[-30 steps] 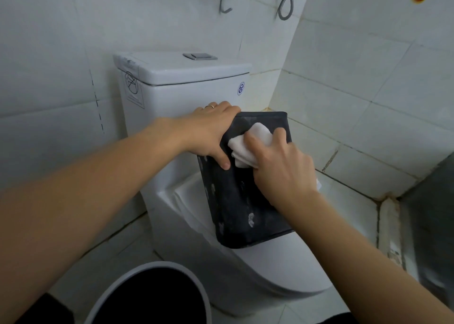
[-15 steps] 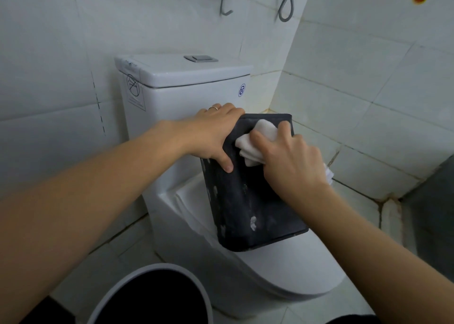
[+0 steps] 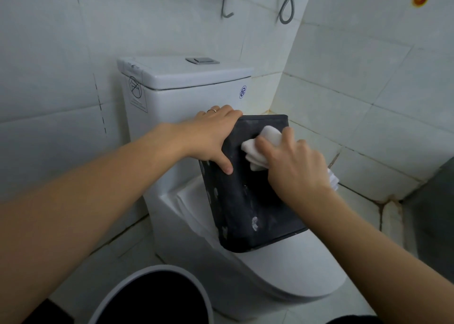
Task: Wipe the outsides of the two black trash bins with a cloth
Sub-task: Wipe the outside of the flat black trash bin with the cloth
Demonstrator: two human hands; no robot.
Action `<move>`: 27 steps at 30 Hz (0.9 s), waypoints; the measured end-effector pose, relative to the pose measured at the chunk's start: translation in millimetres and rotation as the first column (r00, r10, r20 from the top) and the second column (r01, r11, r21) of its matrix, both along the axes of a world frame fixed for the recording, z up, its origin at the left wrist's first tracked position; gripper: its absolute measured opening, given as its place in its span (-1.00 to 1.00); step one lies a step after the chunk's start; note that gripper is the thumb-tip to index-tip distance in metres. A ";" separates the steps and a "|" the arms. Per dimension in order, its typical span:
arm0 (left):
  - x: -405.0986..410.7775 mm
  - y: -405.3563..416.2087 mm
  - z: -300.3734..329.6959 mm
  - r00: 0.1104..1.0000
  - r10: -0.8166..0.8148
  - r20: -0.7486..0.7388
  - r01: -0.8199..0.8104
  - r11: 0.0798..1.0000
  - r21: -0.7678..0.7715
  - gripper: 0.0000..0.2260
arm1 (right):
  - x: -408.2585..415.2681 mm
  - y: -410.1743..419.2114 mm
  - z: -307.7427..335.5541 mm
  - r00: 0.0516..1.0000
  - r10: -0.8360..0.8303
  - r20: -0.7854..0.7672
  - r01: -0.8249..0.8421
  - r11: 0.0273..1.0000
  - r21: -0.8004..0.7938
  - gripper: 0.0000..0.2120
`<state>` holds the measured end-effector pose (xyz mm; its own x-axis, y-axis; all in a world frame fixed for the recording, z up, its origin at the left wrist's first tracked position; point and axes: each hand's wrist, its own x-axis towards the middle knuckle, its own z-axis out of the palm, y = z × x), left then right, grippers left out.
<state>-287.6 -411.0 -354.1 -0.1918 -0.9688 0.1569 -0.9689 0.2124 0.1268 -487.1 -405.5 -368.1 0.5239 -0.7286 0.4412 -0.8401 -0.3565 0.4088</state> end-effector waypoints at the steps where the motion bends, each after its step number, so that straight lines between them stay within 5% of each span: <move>1: 0.2 0.1 0.6 1.000 0.003 0.003 -0.003 1.000 0.002 0.11 | -3.3 -2.4 2.7 0.999 -0.040 -0.008 0.040 0.999 0.022 -0.69; 11: -3.9 1.1 3.1 1.000 0.005 0.004 -0.005 1.000 -0.001 0.05 | 21.3 12.8 -2.7 0.993 0.064 -0.097 -0.082 0.977 -0.196 -0.78; 17: -6.8 1.4 7.8 1.000 -0.010 0.018 0.010 1.000 0.017 0.05 | -15.7 -6.4 -1.1 0.997 -0.046 0.068 0.043 0.998 0.052 -0.70; 27: -18.7 0.5 1.6 0.999 0.016 0.045 -0.015 1.000 -0.023 0.13 | -40.9 3.6 -38.0 0.931 0.003 0.365 -0.085 0.974 0.209 -0.49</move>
